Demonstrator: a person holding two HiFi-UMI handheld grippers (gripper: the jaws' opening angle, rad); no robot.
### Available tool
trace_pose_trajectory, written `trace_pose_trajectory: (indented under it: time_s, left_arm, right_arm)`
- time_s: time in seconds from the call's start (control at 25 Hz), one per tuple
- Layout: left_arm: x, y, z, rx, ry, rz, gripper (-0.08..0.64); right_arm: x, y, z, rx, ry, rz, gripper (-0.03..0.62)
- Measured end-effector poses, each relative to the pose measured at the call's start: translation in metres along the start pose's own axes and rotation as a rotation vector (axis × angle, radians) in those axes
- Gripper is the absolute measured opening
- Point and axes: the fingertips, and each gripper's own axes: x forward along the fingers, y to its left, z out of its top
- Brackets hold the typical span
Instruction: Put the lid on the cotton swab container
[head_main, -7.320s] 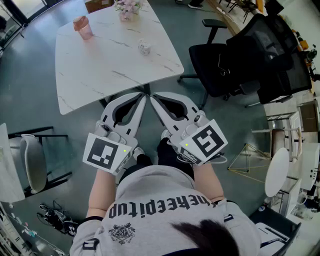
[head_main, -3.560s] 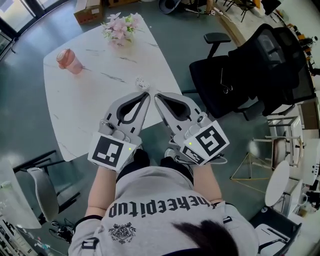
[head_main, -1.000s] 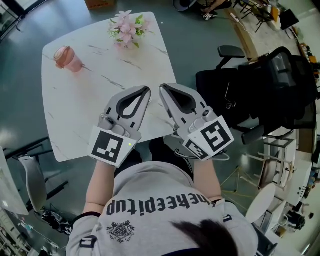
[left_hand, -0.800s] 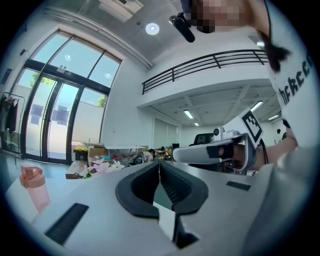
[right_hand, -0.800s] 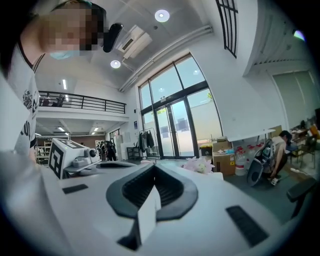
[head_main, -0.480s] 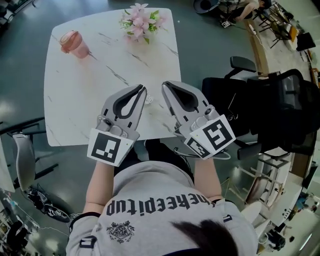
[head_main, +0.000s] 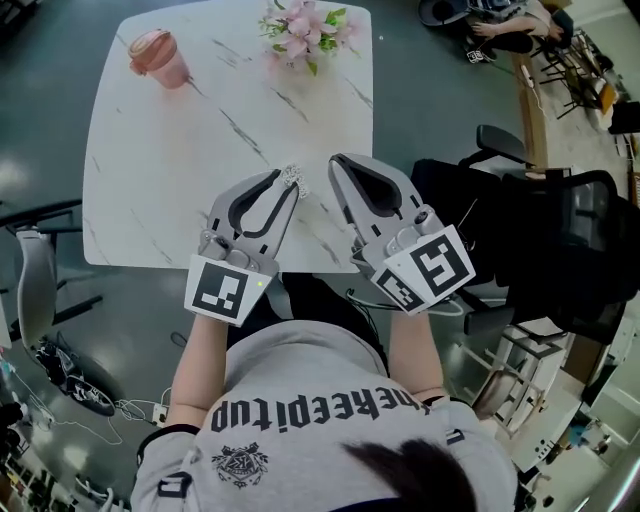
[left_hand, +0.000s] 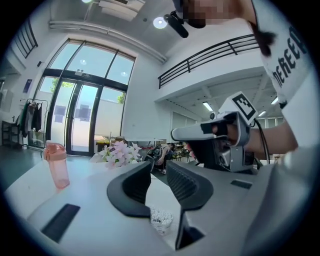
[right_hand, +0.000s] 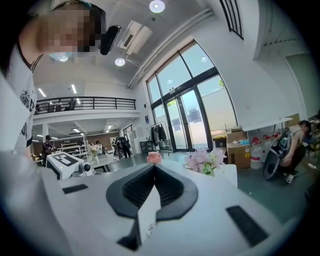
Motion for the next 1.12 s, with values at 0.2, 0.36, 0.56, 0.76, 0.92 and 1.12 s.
trace_pose_trajectory:
  time_s: [0.2, 0.36, 0.56, 0.76, 0.92, 1.12]
  left_arm:
    - [0.002, 0.001, -0.025, 0.024, 0.04, 0.051, 0.148]
    - [0.004, 0.002, -0.049, 0.033, 0.074, 0.095, 0.189]
    - [0.007, 0.0, -0.075, 0.01, 0.124, 0.121, 0.23]
    - [0.012, -0.005, -0.099, 0.001, 0.169, 0.129, 0.256]
    - [0.015, -0.006, -0.116, -0.005, 0.207, 0.151, 0.267]
    - [0.018, -0.004, -0.132, -0.006, 0.243, 0.171, 0.276]
  right_arm:
    - [0.003, -0.004, -0.009, 0.007, 0.018, 0.025, 0.012]
    - [0.005, -0.009, -0.018, 0.017, 0.033, 0.03, 0.012]
    - [0.008, -0.015, -0.027, 0.022, 0.053, 0.045, 0.012]
    - [0.012, -0.02, -0.035, 0.018, 0.07, 0.058, 0.012]
    - [0.013, -0.023, -0.043, 0.024, 0.09, 0.062, 0.012]
    - [0.015, -0.025, -0.053, 0.032, 0.108, 0.066, 0.012]
